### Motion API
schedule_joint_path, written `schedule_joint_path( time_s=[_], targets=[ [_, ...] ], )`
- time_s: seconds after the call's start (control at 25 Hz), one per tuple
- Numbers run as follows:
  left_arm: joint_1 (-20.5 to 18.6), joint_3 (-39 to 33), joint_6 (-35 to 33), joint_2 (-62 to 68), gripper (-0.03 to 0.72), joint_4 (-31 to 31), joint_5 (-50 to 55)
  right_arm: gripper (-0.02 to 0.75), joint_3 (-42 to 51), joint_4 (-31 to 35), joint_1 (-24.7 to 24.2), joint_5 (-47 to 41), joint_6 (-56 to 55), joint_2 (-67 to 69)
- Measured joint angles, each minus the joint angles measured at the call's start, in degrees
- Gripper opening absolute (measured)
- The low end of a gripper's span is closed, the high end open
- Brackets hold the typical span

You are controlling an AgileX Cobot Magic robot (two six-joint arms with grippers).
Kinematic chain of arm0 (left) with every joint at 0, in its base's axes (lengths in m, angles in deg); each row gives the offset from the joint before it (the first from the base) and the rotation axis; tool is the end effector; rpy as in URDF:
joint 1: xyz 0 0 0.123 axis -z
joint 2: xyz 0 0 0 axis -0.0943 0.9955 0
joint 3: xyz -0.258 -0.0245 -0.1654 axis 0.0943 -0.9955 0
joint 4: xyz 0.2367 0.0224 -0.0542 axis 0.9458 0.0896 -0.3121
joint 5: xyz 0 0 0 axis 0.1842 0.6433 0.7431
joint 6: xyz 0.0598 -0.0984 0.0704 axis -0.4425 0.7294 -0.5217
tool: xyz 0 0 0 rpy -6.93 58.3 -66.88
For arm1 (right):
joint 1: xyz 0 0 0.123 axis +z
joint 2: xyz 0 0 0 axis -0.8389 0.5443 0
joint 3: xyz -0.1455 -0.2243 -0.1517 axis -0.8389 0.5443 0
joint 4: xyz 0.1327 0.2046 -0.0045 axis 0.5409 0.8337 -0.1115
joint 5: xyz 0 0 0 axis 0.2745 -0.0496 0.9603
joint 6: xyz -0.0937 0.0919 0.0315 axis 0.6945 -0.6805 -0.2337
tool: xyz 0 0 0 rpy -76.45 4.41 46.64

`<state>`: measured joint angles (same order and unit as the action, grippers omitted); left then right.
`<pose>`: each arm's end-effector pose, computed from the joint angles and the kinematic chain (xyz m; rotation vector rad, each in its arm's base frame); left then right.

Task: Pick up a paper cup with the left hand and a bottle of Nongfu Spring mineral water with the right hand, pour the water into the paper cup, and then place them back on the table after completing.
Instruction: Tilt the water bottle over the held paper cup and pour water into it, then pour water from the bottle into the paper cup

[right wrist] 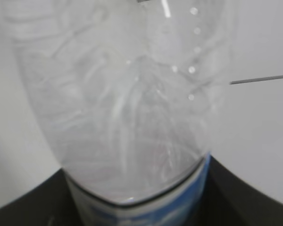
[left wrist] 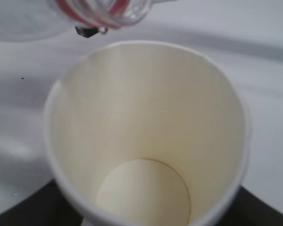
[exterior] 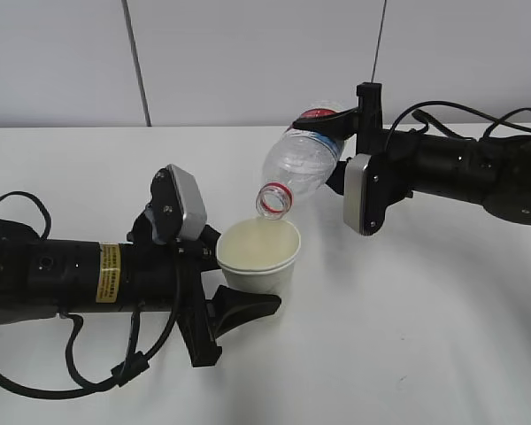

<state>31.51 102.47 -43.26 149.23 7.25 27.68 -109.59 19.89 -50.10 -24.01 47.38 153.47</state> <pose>0.2718 -0.2335 0.1341 1.2473 1.6473 -0.7914 0.4268 0.1449 0.1895 -1.5767 0.6647 -0.4336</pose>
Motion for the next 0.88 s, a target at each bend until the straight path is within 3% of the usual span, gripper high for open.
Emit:
schedule_joint_path(
  time_s=[0.88],
  targets=[
    [0.0,0.0,1.2,0.0,0.422,3.1,1.7,0.388,0.0,2.3,0.0,0.1,9.2,0.0]
  ],
)
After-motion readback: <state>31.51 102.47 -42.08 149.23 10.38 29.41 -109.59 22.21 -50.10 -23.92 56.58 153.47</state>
